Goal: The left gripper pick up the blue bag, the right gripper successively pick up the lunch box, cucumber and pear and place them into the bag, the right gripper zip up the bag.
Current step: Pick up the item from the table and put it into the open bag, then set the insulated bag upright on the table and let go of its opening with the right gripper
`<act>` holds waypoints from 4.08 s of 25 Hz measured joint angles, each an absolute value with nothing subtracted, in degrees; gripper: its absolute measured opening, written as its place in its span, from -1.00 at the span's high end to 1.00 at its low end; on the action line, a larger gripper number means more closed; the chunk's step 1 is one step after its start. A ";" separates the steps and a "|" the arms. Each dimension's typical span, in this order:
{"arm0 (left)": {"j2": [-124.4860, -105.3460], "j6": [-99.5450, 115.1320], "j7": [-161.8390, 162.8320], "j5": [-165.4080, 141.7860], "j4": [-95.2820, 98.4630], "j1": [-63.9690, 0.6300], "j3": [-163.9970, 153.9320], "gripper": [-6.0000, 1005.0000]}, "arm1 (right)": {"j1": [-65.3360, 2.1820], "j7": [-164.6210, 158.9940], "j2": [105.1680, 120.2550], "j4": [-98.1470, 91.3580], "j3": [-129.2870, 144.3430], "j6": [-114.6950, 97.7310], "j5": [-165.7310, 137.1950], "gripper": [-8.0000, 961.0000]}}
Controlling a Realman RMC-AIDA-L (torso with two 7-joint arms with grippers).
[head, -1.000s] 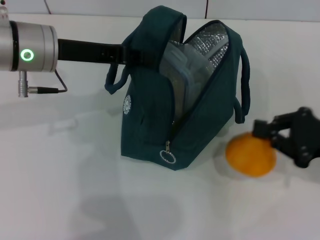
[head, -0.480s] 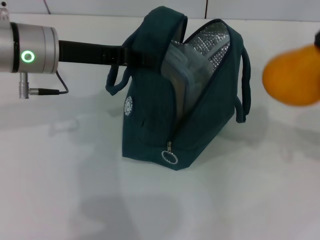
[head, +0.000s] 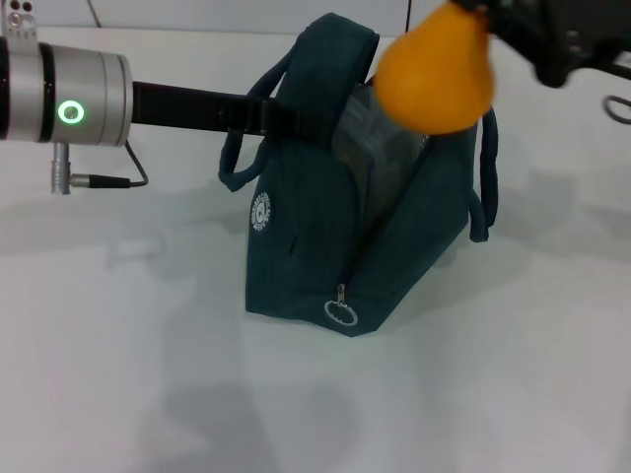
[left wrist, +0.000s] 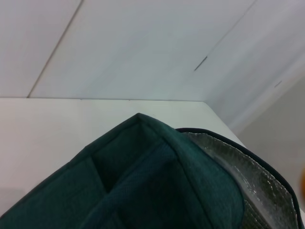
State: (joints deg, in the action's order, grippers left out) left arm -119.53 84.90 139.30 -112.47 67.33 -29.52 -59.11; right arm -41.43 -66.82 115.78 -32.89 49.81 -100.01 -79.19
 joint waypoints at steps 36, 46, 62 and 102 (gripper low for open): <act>-119.44 84.46 139.22 -110.88 67.32 -29.35 -58.70 0.91 | -31.53 -67.11 113.11 -32.39 61.02 -86.36 -72.12 0.48; -119.44 84.46 139.26 -110.79 67.24 -28.76 -58.81 0.91 | -27.67 -68.48 108.75 -32.08 60.47 -80.47 -77.60 -0.52; -119.44 84.48 139.24 -110.70 67.23 -29.27 -58.75 0.90 | -31.10 -68.39 112.10 -32.03 61.03 -70.31 -83.87 -0.53; -119.52 84.97 137.51 -106.40 67.29 -29.15 -61.90 0.90 | -23.14 -64.75 114.94 -46.28 60.01 -72.36 -79.96 0.85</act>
